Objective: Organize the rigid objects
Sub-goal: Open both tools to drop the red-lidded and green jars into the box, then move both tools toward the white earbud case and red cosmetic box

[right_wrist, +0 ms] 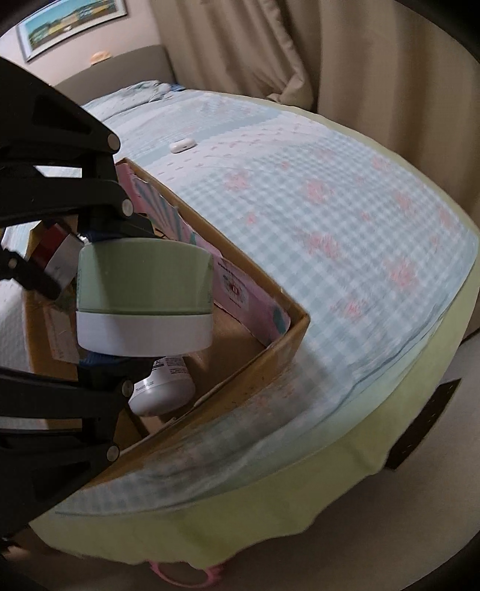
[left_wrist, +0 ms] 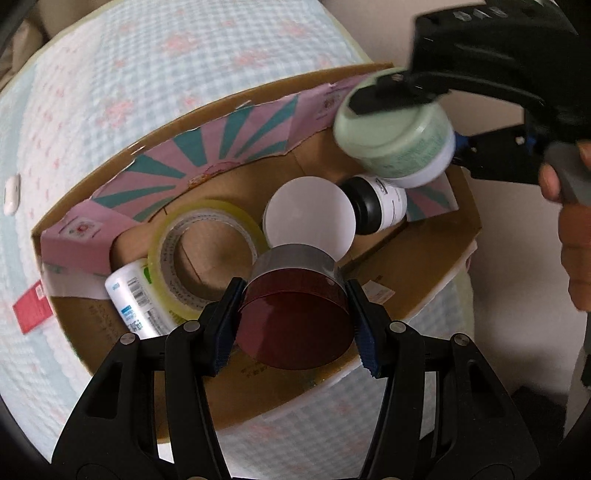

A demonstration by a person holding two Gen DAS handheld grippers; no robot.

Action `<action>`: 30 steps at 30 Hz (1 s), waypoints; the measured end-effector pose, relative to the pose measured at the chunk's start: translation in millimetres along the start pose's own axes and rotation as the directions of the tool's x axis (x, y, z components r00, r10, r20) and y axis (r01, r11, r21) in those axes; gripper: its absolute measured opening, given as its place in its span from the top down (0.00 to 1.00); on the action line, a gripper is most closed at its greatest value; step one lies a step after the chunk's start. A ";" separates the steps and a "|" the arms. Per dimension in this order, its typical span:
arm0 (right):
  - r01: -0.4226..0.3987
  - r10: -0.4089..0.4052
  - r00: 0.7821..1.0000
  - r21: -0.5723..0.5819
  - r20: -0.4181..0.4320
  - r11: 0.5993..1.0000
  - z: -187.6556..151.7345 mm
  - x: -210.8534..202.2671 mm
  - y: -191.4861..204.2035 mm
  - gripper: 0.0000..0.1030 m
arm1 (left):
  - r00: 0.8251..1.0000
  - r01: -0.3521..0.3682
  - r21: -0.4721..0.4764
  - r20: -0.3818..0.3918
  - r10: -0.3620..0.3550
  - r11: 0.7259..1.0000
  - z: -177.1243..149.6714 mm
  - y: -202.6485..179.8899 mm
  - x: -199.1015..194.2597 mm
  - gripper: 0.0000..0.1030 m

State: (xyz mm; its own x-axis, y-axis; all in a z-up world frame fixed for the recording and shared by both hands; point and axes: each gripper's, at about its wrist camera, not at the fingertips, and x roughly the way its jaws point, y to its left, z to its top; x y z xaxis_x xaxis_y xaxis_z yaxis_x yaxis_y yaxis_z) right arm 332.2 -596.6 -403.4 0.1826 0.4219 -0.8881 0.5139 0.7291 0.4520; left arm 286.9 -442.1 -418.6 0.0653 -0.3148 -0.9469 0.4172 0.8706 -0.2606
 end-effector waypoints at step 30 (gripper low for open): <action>0.090 -0.086 0.991 -0.036 0.106 0.995 -32.8 -38.7 31.2 0.00 | 0.992 -0.020 -0.089 0.125 0.031 0.996 -21.4 44.4 -84.7 0.00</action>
State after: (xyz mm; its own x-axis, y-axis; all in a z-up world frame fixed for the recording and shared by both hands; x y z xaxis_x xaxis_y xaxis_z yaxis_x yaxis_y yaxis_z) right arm 313.6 -572.6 -352.2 0.2253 0.2982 -0.9275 0.4980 0.7830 0.3727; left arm 280.5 -368.6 -354.0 0.1909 -0.3327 -0.9235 0.3333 0.9069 -0.2578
